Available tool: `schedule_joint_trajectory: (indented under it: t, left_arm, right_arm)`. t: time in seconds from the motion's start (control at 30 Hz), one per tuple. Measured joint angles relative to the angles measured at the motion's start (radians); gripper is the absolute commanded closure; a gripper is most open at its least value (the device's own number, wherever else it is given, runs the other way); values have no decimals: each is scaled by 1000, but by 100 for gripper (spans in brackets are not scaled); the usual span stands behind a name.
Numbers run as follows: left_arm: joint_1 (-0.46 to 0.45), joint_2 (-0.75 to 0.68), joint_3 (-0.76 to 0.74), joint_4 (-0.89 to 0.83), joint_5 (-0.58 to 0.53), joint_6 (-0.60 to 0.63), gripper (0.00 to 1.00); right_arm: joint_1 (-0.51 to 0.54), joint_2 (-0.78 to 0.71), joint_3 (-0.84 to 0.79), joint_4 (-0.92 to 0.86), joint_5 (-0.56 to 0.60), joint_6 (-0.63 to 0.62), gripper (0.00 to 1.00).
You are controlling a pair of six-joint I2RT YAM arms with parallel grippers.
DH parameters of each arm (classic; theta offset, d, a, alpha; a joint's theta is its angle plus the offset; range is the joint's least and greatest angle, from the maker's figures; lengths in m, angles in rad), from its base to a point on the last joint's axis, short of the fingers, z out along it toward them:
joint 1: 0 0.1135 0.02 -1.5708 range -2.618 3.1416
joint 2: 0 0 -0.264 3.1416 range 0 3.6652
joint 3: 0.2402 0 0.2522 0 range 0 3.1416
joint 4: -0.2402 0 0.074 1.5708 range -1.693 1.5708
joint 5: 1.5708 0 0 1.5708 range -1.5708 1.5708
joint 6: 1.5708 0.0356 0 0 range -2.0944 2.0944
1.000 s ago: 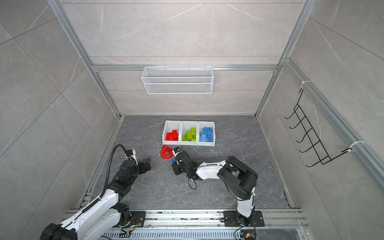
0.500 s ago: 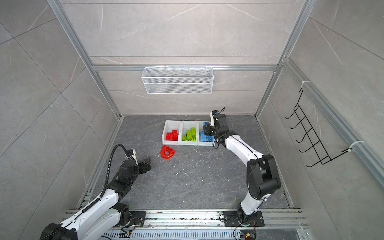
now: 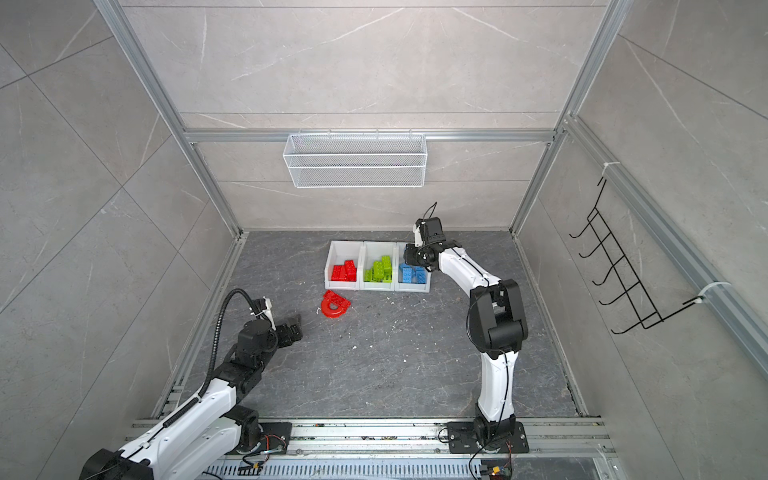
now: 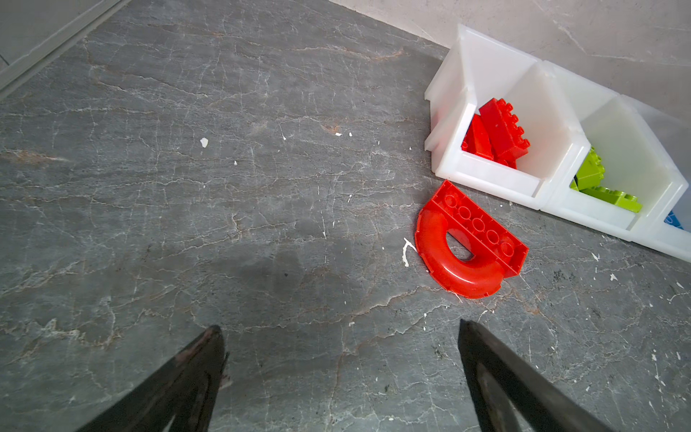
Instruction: Sort the legos into containers by color
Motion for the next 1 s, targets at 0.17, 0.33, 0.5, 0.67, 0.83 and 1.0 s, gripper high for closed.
schedule_joint_trajectory:
  t: [0.17, 0.33, 0.5, 0.67, 0.83, 1.0]
  left_arm:
    - [0, 6, 0, 0, 6, 0, 0]
    - [0, 12, 0, 0, 8, 0, 0]
    - [0, 6, 0, 0, 8, 0, 0]
    - [0, 2, 0, 0, 27, 5, 0]
    - [3, 22, 34, 0, 130, 27, 0]
    - [4, 84, 107, -21, 187, 41, 4]
  right_arm:
    - [-11, 12, 0, -3, -6, 9, 47]
    - [-16, 15, 0, -11, -10, 9, 30]
    - [-16, -28, -47, 9, -21, 8, 28]
    - [-16, -218, -222, 100, -86, 43, 28]
    - [-16, -548, -530, 299, -143, 84, 24]
    - [-16, -892, -872, 505, -129, 113, 21]
